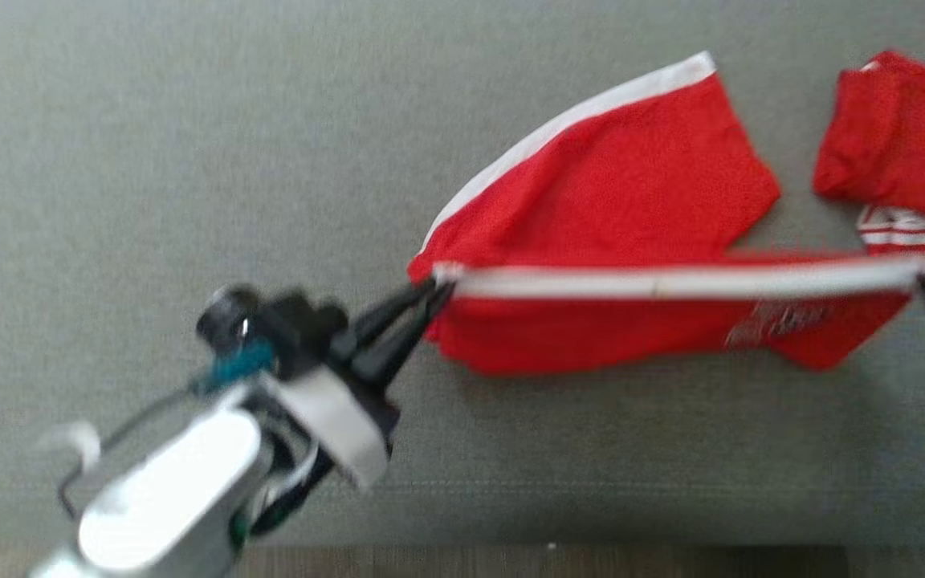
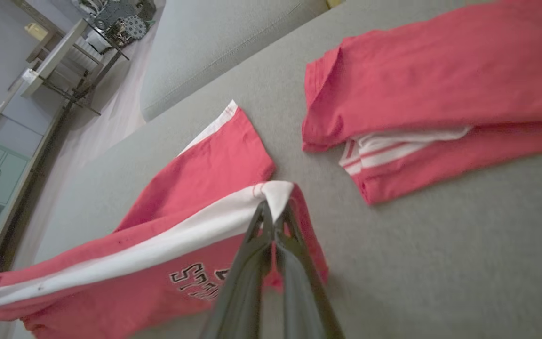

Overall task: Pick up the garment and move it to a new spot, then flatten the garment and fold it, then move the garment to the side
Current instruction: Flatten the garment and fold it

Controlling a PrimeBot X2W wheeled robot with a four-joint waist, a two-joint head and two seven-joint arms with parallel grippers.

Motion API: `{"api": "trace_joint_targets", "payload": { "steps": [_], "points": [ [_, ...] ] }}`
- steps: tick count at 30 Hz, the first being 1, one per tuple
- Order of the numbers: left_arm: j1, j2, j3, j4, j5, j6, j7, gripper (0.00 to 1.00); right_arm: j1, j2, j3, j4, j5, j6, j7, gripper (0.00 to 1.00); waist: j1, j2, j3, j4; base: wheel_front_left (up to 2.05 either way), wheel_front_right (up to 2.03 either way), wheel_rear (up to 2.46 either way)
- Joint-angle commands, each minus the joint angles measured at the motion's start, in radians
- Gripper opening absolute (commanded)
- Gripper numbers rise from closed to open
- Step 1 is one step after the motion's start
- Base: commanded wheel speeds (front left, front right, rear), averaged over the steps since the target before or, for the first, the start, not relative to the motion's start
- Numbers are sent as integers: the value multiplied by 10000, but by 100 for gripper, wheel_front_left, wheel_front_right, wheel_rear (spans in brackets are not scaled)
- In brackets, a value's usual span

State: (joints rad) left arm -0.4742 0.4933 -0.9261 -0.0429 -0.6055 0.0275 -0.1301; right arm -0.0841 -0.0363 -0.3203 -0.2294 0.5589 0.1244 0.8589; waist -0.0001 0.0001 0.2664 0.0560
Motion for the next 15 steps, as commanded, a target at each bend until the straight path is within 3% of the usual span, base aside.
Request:
{"api": "trace_joint_targets", "payload": {
  "steps": [1, 9, 15],
  "points": [
    [-724, 0, 568, 68, -263, -141, 95, 0, -1105, -140, -13, -98, -314, 63, 254, 0, 1, -1, 725, 288, 0, 0, 0],
    [-2294, -751, 1109, 1687, -840, -197, 781, 0, -4804, -355, -21, 1741, -1594, 63, 1516, 0, 1, -1, 1746, 741, 0, 0, 0],
    [-2736, -1167, 1225, 2279, -1298, -336, 1118, 0, -6324, -713, 349, 2888, -2245, 63, 1728, 0, 1, -1, 2090, 1055, 0, 0, 0]
  ]
}}
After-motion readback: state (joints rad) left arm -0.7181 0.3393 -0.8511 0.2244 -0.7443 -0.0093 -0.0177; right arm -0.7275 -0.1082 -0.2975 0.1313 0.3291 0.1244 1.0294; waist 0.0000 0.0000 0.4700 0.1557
